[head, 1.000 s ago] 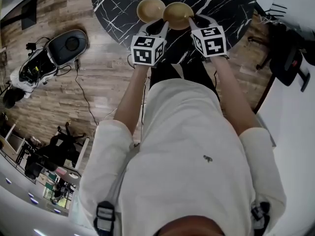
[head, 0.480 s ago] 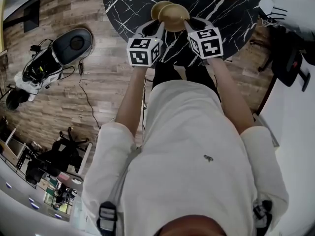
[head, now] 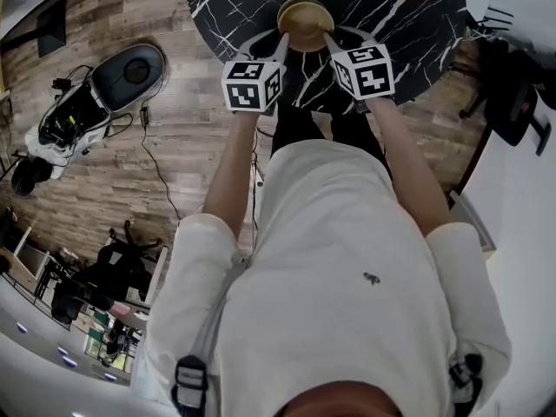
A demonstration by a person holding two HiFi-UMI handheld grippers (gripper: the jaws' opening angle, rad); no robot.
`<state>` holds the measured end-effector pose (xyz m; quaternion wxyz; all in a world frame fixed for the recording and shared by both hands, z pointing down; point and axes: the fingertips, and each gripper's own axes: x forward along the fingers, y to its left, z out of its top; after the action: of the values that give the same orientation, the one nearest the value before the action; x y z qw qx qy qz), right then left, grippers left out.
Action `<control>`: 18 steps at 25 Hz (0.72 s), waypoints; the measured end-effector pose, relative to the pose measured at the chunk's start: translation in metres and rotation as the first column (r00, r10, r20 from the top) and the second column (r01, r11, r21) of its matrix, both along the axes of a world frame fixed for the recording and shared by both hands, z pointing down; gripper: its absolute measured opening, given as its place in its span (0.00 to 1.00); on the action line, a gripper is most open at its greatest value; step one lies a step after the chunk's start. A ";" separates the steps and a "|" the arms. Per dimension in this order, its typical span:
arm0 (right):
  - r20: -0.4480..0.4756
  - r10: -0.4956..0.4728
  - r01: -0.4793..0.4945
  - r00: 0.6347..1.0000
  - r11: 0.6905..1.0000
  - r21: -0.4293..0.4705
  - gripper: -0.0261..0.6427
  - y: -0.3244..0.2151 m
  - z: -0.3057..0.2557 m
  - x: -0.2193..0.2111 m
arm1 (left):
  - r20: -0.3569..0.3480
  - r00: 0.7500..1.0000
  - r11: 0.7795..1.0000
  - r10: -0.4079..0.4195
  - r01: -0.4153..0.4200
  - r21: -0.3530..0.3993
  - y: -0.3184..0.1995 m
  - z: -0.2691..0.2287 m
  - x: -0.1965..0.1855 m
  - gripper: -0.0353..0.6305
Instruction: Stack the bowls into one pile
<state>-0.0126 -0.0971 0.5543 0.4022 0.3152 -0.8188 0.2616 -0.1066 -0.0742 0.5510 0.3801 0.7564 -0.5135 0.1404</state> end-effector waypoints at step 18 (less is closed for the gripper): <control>-0.038 0.015 -0.015 0.999 1.000 -0.015 0.19 -0.004 0.021 -0.005 | 0.027 0.999 0.998 0.043 -0.042 -0.046 -0.003 0.025 0.000 0.14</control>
<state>-0.0174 -0.1009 0.5748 0.4182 0.3231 -0.8065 0.2650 -0.1071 -0.0774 0.5760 0.3869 0.7563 -0.4992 0.1706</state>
